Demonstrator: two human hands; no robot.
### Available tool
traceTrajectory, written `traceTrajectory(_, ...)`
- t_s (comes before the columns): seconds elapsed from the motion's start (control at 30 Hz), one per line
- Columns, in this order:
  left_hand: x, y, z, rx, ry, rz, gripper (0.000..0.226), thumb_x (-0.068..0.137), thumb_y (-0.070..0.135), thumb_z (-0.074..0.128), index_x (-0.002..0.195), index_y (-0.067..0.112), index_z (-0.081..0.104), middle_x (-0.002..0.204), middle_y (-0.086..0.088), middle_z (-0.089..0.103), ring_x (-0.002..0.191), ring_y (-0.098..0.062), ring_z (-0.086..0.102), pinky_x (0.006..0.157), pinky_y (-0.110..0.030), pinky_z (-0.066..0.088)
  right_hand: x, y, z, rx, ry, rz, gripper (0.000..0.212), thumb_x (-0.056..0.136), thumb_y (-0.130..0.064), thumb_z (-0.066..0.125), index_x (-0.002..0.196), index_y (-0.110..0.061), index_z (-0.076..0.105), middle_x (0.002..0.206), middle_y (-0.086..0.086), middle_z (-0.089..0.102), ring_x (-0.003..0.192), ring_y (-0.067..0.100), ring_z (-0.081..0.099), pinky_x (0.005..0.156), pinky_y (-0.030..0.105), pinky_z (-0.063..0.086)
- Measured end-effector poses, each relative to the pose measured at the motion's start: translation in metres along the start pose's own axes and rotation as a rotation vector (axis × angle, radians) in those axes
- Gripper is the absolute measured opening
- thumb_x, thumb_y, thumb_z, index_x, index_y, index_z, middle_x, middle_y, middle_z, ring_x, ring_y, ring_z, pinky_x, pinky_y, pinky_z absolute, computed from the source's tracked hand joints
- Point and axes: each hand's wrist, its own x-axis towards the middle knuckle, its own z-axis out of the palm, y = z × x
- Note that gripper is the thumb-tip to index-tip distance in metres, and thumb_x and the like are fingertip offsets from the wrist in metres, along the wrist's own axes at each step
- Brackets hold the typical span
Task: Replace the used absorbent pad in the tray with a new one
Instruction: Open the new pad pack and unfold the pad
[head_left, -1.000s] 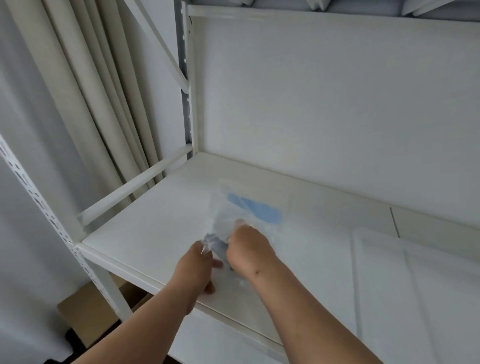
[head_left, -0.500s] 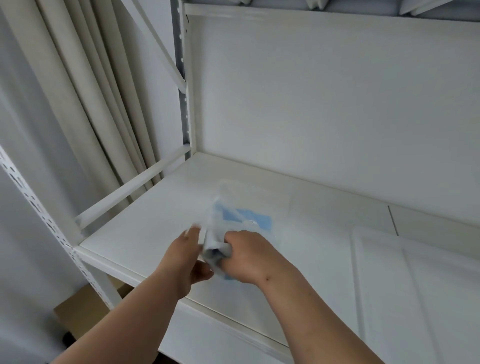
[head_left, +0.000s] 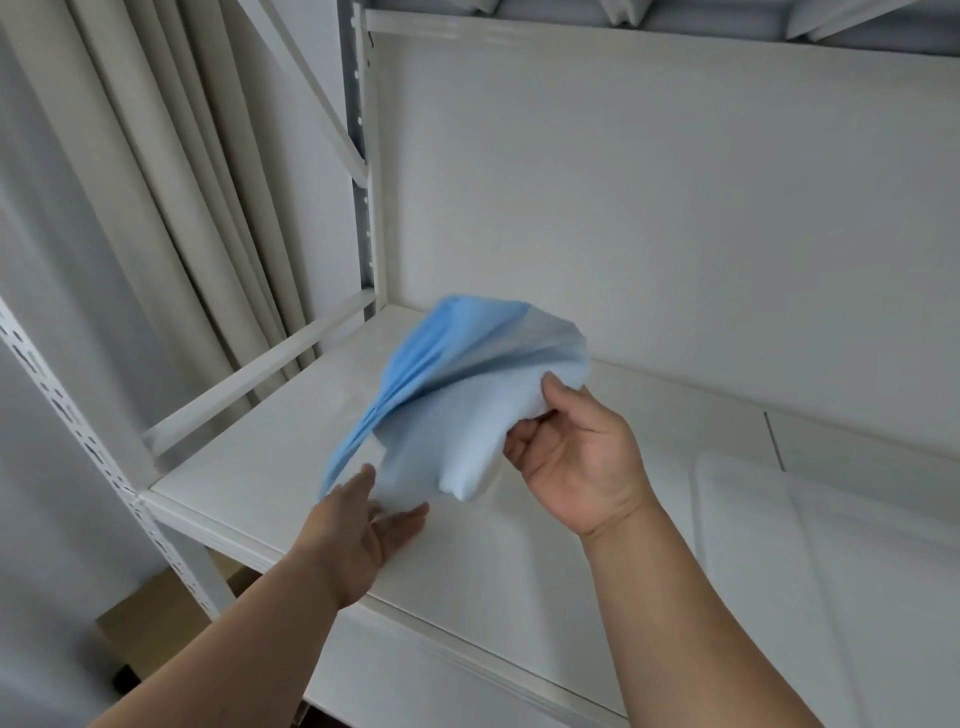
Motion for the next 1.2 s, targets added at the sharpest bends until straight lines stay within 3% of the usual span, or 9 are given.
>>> traceTrajectory(0.13,-0.004,-0.005,0.003,0.403,0.072,0.133,0.054,0.094,0.024,0.053,0.143,0.033,0.033,0.096,-0.008,0.063,0.063,-0.021,0.057,0.049,-0.025,0.041,-0.006,-0.004,-0.014,0.23,0.09,-0.079,0.029,0.08,-0.025,0.059,0.1,-0.009,0.073,0.088,0.006,0.071,0.078,0.019,0.068,0.078,0.027,0.053)
traceTrajectory(0.33,-0.026,-0.009,0.009,0.366,0.039,0.159,0.018,0.096,0.007,0.047,0.084,0.013,0.059,0.071,-0.007,0.064,0.064,-0.024,0.059,0.057,-0.029,0.048,-0.022,-0.015,-0.021,0.316,-0.187,-0.216,0.035,0.085,-0.017,0.058,0.108,0.005,0.07,0.112,0.027,0.066,0.108,0.036,0.064,0.097,0.047,0.048)
traceTrajectory(0.5,-0.021,-0.012,0.012,0.394,0.397,0.494,0.043,0.097,0.023,0.047,0.139,0.023,0.037,0.12,-0.006,0.054,0.103,-0.028,0.055,0.082,-0.039,0.046,-0.036,-0.027,-0.034,0.259,0.032,-0.199,0.037,0.034,-0.023,0.084,0.069,-0.016,0.074,0.079,0.005,0.07,0.074,0.026,0.068,0.071,0.032,0.054)
traceTrajectory(0.63,-0.05,-0.009,0.039,0.48,0.091,0.875,0.058,0.095,0.005,0.045,0.139,0.042,0.037,0.129,0.004,0.046,0.11,-0.017,0.05,0.088,-0.034,0.045,-0.044,-0.042,-0.046,0.295,0.239,-0.225,0.02,0.071,-0.021,0.058,0.058,-0.015,0.072,0.068,0.004,0.068,0.062,0.024,0.068,0.063,0.031,0.057)
traceTrajectory(0.73,-0.065,-0.02,0.061,0.676,-0.298,0.748,0.084,0.086,-0.013,0.045,0.132,0.057,0.042,0.14,0.016,0.041,0.126,-0.009,0.042,0.098,-0.031,0.041,-0.057,-0.057,-0.057,0.335,0.246,-0.236,0.055,0.095,-0.018,0.032,0.053,-0.013,0.067,0.056,0.003,0.063,0.05,0.02,0.064,0.049,0.024,0.054)
traceTrajectory(0.8,-0.072,-0.031,0.074,0.725,-0.393,0.698,0.073,0.088,-0.007,0.053,0.123,0.057,0.052,0.14,0.019,0.04,0.126,-0.008,0.043,0.094,-0.022,0.042,-0.064,-0.066,-0.068,0.308,0.224,-0.207,0.038,0.089,-0.016,0.046,0.06,-0.01,0.069,0.06,0.005,0.067,0.052,0.021,0.067,0.049,0.024,0.054)
traceTrajectory(0.87,-0.073,-0.045,0.084,0.71,-0.313,0.736,0.049,0.091,0.007,0.061,0.115,0.05,0.059,0.132,0.015,0.048,0.111,-0.005,0.052,0.075,-0.011,0.045,-0.075,-0.075,-0.078,0.207,0.208,-0.131,0.014,0.067,-0.019,0.068,0.068,-0.008,0.076,0.075,0.007,0.073,0.064,0.023,0.071,0.056,0.025,0.056)
traceTrajectory(1.07,-0.088,-0.065,0.116,0.515,-0.164,0.67,0.026,0.093,0.009,0.053,0.095,0.025,0.073,0.104,0.005,0.069,0.089,-0.01,0.063,0.066,-0.017,0.049,-0.113,-0.095,-0.126,-0.035,0.504,0.052,0.037,0.084,-0.014,0.057,0.115,0.003,0.067,0.112,0.024,0.067,0.102,0.04,0.065,0.089,0.046,0.052)
traceTrajectory(1.2,-0.1,-0.065,0.135,0.224,-0.343,0.347,0.018,0.09,0.013,0.058,0.097,0.015,0.074,0.096,-0.004,0.075,0.081,-0.016,0.07,0.075,-0.03,0.058,-0.139,-0.099,-0.146,-0.243,0.678,0.143,0.026,0.086,-0.01,0.06,0.106,0.002,0.071,0.092,0.021,0.072,0.077,0.034,0.07,0.059,0.035,0.057)
